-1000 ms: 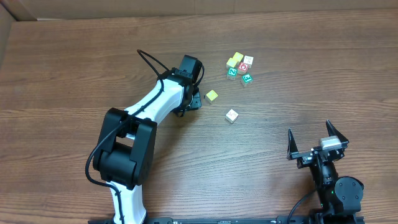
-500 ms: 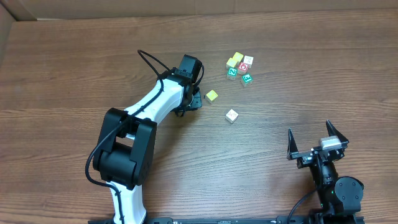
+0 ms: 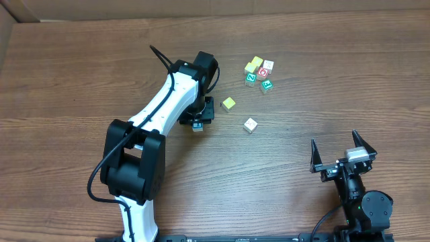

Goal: Flip 3 blocks
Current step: 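Lower the left gripper and grasp the blue-lettered block, then lift, rotate, and set the blue-lettered block down flipped with left gripper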

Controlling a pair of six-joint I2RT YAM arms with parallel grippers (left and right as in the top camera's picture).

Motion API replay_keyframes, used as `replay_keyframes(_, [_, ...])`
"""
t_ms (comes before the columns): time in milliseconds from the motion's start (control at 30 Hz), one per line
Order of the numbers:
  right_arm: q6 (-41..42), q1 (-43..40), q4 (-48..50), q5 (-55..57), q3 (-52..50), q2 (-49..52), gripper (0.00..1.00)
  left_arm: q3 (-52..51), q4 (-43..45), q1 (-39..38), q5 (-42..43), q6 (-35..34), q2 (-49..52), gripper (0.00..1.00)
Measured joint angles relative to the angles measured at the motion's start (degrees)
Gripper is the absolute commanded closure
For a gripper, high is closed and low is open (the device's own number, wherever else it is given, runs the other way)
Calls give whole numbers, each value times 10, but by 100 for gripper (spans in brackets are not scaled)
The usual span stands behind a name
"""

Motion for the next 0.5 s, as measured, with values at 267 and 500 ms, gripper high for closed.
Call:
replay_keyframes(267, [0,0,0,0,0,0,0,-4,4,0,-21,9,0,37])
replay_keyframes(500, [0,0,0,0,0,0,0,-37,90,0,-8,17,0,43])
